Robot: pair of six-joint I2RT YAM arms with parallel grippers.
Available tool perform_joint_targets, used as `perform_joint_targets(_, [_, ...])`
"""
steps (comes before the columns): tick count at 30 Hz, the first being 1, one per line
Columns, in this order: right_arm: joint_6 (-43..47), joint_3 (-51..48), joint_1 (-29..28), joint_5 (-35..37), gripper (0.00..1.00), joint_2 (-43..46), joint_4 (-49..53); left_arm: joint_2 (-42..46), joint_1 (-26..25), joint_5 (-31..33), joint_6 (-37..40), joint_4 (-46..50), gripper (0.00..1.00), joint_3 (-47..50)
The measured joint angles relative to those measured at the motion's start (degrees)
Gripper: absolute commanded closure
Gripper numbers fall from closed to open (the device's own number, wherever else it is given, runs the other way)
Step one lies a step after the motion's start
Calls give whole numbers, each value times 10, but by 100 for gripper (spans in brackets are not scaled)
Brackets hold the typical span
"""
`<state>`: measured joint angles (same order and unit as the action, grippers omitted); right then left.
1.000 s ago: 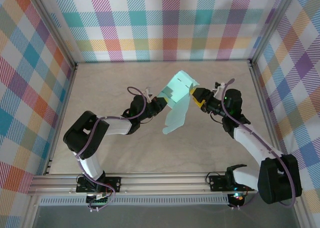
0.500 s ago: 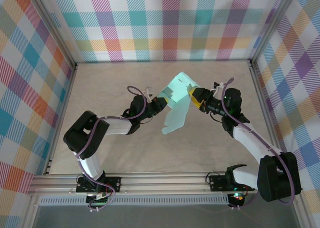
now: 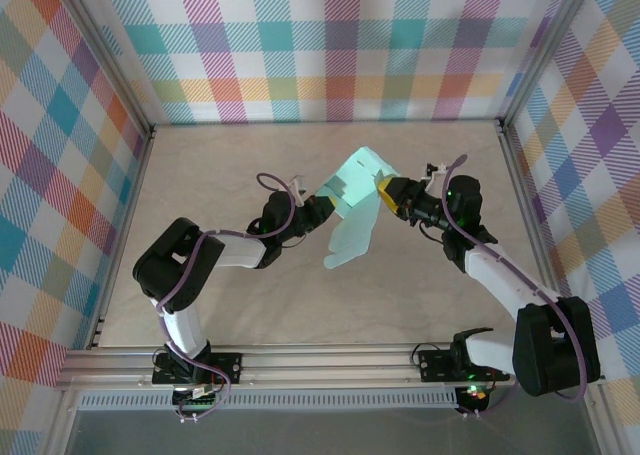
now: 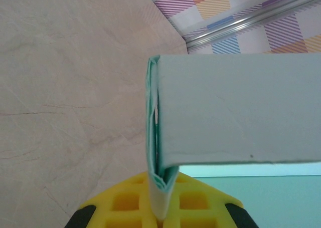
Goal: Fold the paper box
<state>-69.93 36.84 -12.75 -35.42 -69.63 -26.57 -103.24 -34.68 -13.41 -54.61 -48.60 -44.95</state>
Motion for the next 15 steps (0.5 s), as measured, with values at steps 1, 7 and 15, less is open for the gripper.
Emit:
perform_joint_targets(1, [0,0,0,0,63,-1,6,0,0,0,0,0,100,0])
perform_joint_targets(7, [1,0,0,0,64,-7,35,0,0,0,7,0,100,0])
perform_joint_targets(15, [1,0,0,0,78,-10,51,0,0,0,16,3,100,0])
